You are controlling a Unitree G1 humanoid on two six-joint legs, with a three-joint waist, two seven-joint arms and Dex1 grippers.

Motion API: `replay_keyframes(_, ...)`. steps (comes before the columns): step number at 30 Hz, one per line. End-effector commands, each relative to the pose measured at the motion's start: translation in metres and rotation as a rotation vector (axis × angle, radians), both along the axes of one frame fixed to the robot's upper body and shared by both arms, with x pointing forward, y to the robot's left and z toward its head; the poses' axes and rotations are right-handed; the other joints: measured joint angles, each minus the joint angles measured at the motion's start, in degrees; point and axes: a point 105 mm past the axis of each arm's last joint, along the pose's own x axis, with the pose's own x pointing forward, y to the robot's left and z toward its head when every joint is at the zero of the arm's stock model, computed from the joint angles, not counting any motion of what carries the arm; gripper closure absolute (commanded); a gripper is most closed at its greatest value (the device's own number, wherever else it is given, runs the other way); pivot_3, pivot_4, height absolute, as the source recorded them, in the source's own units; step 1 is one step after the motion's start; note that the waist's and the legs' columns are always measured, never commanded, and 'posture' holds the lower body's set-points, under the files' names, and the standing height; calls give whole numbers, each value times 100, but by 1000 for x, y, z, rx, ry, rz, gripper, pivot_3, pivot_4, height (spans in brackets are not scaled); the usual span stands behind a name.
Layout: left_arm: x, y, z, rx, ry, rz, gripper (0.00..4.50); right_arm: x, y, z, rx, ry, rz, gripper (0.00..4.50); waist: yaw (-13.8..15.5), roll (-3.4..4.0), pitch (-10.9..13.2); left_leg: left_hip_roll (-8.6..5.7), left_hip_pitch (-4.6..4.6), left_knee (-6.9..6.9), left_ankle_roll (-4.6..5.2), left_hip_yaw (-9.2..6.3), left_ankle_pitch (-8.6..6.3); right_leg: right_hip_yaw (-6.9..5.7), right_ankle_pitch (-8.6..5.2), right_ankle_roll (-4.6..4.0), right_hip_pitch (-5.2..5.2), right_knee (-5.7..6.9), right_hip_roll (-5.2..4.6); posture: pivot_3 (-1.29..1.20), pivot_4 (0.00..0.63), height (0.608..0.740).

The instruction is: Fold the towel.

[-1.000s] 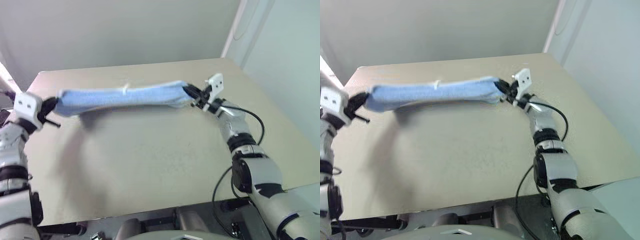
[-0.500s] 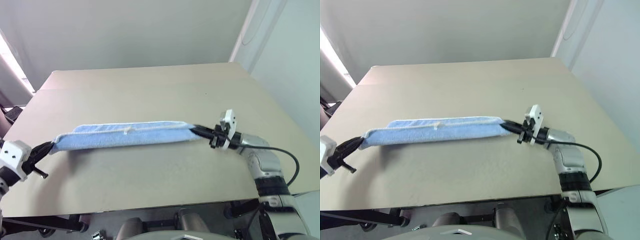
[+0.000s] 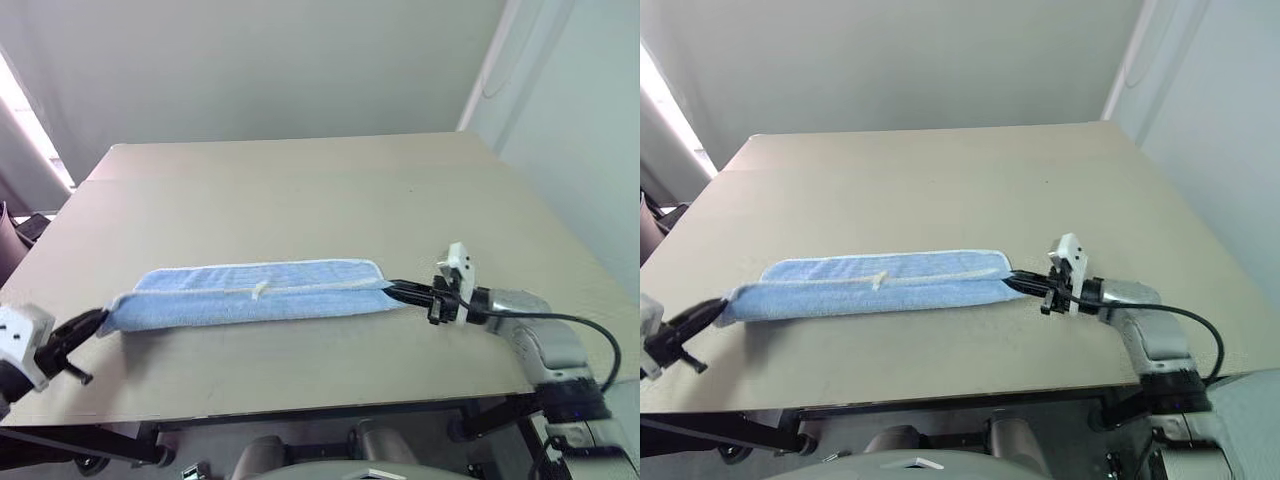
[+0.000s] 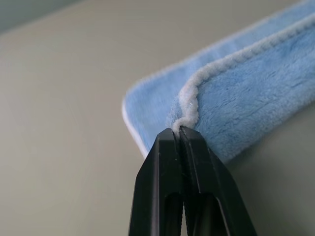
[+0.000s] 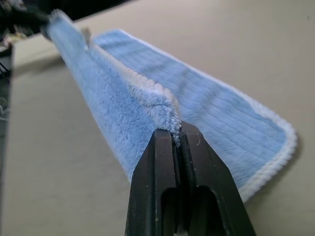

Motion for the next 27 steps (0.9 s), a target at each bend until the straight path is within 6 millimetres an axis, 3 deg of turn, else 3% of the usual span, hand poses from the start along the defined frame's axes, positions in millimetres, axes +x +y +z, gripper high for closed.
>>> replay_keyframes(1,22,9,1,27,-36,54,4478,27,2,-4,-34,-17,-78,4500,-8,0,-2,0,1,0,0,1,0,0,2,-1,0,5,2,0,0,740)
replay_keyframes(10,71,0,-20,-2,-67,106,4478,84,10,-8,-64,-76,-232,4500,-1,-6,-6,-9,-20,-8,9,7,-5,4,34,12,-22,2,-12,0,0,740)
replay_keyframes(14,80,-2,-28,-10,-68,119,4478,93,16,-10,-69,-86,-246,4500,-3,-7,-7,-8,-18,-8,8,4,-5,5,36,12,-22,5,-23,0,0,740)
replay_keyframes(16,86,-1,-31,-24,-74,150,3985,94,20,-11,-62,-81,-237,4500,-2,-6,-7,-7,-19,-9,8,2,-6,5,36,11,-22,5,-27,0,0,740)
replay_keyframes(19,90,-5,-35,-40,-73,148,3106,93,24,-15,-69,-84,-219,3726,-2,-5,-8,-8,-18,-8,8,-1,-6,8,37,10,-23,11,-31,0,0,740)
replay_keyframes(24,91,-4,-34,-54,-95,168,1306,96,28,-14,-58,-115,-248,1971,-9,-4,-8,-8,-15,-8,7,-1,-5,10,38,10,-23,20,-33,0,0,740)
replay_keyframes(27,92,4,-20,-59,-156,210,242,105,23,-2,-15,-128,-314,871,-6,-4,-8,-8,-15,-8,7,-1,-5,11,38,9,-28,33,-34,0,0,740)
